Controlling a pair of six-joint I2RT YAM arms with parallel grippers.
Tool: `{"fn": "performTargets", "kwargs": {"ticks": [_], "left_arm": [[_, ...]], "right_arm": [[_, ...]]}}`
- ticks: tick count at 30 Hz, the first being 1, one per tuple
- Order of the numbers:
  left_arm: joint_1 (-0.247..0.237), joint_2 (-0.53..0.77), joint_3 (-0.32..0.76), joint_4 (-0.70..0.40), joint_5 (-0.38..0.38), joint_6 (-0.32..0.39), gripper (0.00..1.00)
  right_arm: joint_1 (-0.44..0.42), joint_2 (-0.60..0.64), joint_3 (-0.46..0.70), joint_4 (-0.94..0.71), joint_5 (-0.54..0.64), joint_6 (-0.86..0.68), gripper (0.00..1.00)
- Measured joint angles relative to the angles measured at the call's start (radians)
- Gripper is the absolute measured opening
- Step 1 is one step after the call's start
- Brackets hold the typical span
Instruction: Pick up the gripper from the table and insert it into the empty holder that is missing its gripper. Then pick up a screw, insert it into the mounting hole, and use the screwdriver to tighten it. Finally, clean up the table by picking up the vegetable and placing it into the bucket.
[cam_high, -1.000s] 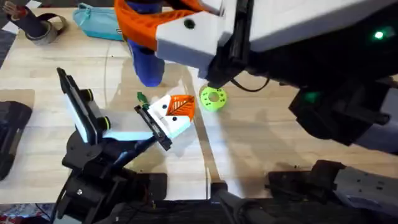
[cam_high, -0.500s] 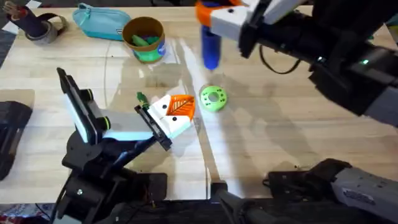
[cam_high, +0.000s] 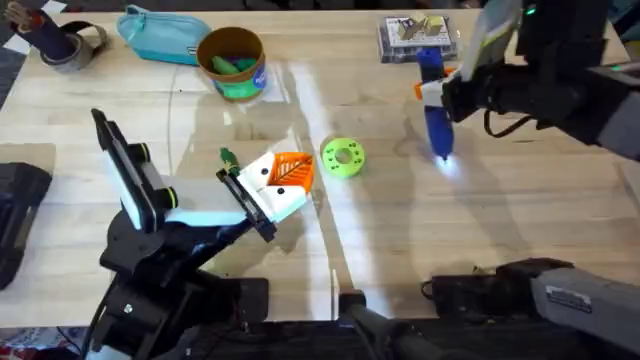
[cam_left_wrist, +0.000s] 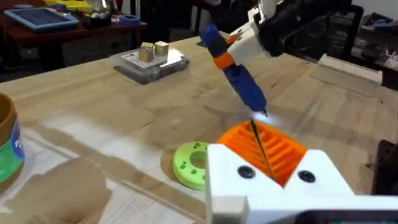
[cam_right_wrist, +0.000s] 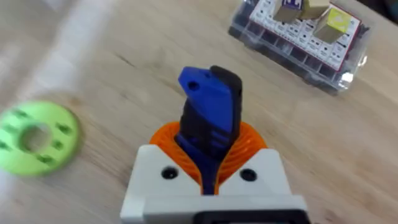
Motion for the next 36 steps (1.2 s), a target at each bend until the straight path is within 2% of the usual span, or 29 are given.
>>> {"fn": "performTargets", "kwargs": {"ticks": [7,9,11,14,15,16,22,28,32,36], "left_arm": [[0.000,0.000,0.000,0.000,0.000,0.000,0.009],[0.000,0.000,0.000,0.000,0.000,0.000,0.009],[0.000,0.000,0.000,0.000,0.000,0.000,0.009],[0.000,0.000,0.000,0.000,0.000,0.000,0.009],[0.000,0.000,0.000,0.000,0.000,0.000,0.009],[0.000,0.000,0.000,0.000,0.000,0.000,0.009],[0.000,0.000,0.000,0.000,0.000,0.000,0.009],[0.000,0.000,0.000,0.000,0.000,0.000,0.009],[0.000,0.000,0.000,0.000,0.000,0.000,0.009],[0.000,0.000,0.000,0.000,0.000,0.000,0.009]], "right_arm": [[0.016,0.187,0.000,0.003,0.080,-0.513,0.058],[0.027,0.238,0.000,0.007,0.092,-0.610,0.113],[0.040,0.283,0.000,0.006,0.097,-0.669,0.337],[0.052,0.298,0.016,0.024,0.104,-0.688,0.793],[0.057,0.297,0.021,0.028,0.106,-0.682,0.917],[0.061,0.297,0.024,0.029,0.108,-0.672,0.975],[0.076,0.264,0.022,-0.027,0.110,-0.533,0.996],[0.079,0.100,0.021,-0.083,0.108,-0.318,0.996],[0.080,-0.027,0.023,-0.099,0.065,-0.083,0.997],[0.082,-0.115,0.024,-0.117,-0.045,0.185,0.997]]}}
